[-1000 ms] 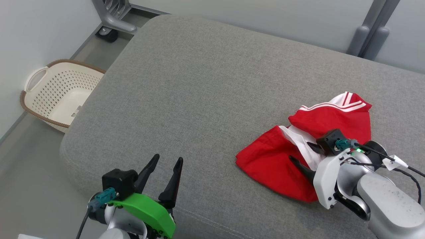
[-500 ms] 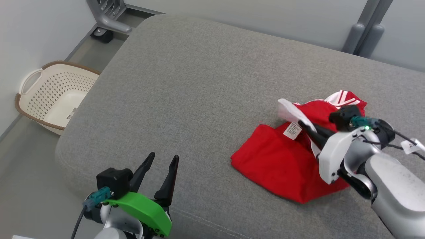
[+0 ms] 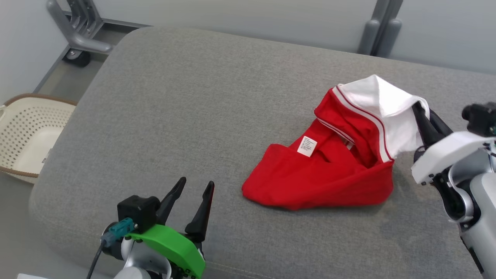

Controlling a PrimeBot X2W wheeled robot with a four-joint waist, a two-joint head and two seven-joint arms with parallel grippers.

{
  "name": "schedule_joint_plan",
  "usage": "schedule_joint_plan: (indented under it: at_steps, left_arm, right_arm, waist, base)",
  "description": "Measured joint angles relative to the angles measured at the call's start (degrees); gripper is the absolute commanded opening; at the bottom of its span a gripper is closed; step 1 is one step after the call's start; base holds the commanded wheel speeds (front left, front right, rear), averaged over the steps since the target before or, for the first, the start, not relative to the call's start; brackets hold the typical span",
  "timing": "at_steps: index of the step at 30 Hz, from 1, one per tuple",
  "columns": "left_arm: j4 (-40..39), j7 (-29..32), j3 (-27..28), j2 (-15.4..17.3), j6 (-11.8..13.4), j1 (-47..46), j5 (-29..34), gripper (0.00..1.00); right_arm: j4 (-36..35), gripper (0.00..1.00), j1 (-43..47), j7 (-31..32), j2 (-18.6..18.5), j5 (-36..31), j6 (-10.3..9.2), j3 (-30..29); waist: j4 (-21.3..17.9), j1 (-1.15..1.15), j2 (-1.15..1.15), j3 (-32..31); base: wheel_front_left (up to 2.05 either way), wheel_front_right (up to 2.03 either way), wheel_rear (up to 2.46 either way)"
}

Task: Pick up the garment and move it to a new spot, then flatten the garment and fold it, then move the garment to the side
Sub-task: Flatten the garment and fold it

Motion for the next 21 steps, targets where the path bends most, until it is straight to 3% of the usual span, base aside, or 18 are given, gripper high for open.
schedule_joint_plan:
  at_steps: [4, 11, 21]
  left_arm:
    - [-0.3, 1.0, -1.1, 0.0, 0.0, 0.0, 0.5, 1.0]
    - [-1.2, 2.2, -1.7, 0.2, 0.0, 0.0, 1.1, 1.0]
    - [-1.6, 3.4, -1.0, 1.1, 0.0, -0.6, 2.1, 1.0]
  right_arm:
    - [0.2, 0.0, 7.6, -3.6, 1.6, 2.6, -4.35, -4.9]
    - [3.0, 0.0, 19.7, -7.3, 6.1, 5.7, -4.42, -7.5]
    - [5.2, 0.0, 21.9, -12.1, 9.7, 7.1, -4.41, -10.0]
  waist:
    - [-2.8, 0.0, 0.0, 0.1]
    - [-8.2, 0.0, 0.0, 0.7]
    - [-15.8, 0.0, 0.0, 2.6]
  base:
    - [0.0, 0.0, 0.0]
    - [0.0, 0.0, 0.0]
    - [0.0, 0.0, 0.0]
